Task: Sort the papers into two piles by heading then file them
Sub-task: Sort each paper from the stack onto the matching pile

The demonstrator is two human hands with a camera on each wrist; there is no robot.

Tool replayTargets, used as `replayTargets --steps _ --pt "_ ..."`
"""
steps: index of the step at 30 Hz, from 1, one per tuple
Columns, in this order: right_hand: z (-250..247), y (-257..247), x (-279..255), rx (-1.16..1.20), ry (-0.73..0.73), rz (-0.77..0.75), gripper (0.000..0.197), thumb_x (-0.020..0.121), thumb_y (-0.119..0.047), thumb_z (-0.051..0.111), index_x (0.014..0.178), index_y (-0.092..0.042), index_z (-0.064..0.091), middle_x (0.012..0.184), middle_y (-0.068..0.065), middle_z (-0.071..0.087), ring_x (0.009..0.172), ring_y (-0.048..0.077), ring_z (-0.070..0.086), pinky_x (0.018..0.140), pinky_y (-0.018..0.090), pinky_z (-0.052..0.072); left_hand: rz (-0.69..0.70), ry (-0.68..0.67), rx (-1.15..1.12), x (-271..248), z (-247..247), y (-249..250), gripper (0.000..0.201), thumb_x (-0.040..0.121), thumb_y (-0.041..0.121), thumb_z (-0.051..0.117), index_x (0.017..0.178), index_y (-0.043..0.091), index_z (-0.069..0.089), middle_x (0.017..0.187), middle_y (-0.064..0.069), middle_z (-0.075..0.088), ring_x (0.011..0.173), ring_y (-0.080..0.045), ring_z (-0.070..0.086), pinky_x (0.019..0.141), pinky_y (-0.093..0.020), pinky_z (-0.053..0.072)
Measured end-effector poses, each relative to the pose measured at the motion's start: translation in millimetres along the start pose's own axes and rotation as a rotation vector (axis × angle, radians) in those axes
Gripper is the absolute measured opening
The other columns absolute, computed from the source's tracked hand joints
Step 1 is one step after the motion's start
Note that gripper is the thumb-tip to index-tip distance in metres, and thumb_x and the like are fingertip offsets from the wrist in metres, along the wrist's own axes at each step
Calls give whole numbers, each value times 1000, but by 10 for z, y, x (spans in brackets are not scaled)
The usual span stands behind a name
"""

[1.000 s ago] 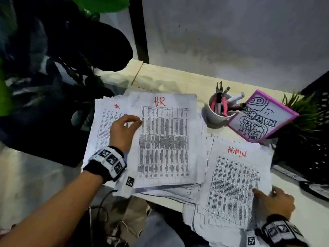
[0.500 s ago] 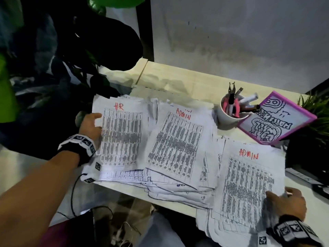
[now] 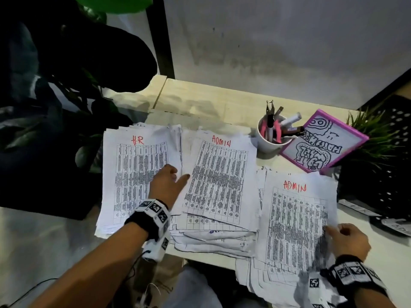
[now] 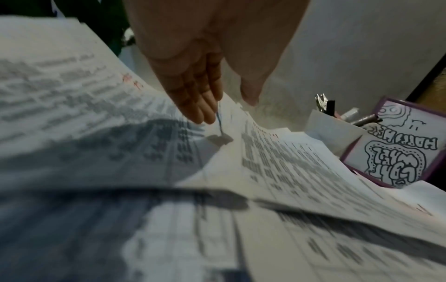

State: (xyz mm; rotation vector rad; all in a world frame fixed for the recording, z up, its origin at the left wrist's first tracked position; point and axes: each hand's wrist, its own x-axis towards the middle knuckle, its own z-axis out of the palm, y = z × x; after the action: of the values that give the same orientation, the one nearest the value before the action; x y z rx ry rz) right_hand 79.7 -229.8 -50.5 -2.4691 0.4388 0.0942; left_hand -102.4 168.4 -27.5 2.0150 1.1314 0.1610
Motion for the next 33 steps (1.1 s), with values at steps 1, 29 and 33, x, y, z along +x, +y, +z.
replayTargets --steps 1,29,33 --pt "0 11 2 6 0 -14 14 77 -10 73 76 -4 61 76 18 63 73 32 55 73 38 46 -25 -17 24 -23 69 -2 35 79 39 72 95 14 55 86 -3 62 78 -21 60 73 -32 52" --pt "-687 -59 63 985 -595 213 25 50 15 30 54 4 52 53 12 61 48 18 61 45 17 48 22 -439 -603 -1048 1450 1237 23 74 -4 72 90 13 73 114 -8 66 100 -25 64 86 -34 55" --pt "-548 3 323 963 -470 314 29 68 22 36 79 2 55 55 7 64 46 12 62 46 16 50 34 -401 -590 -1177 1457 1156 10 76 0 72 80 9 75 105 2 71 88 -10 67 69 -15 51"
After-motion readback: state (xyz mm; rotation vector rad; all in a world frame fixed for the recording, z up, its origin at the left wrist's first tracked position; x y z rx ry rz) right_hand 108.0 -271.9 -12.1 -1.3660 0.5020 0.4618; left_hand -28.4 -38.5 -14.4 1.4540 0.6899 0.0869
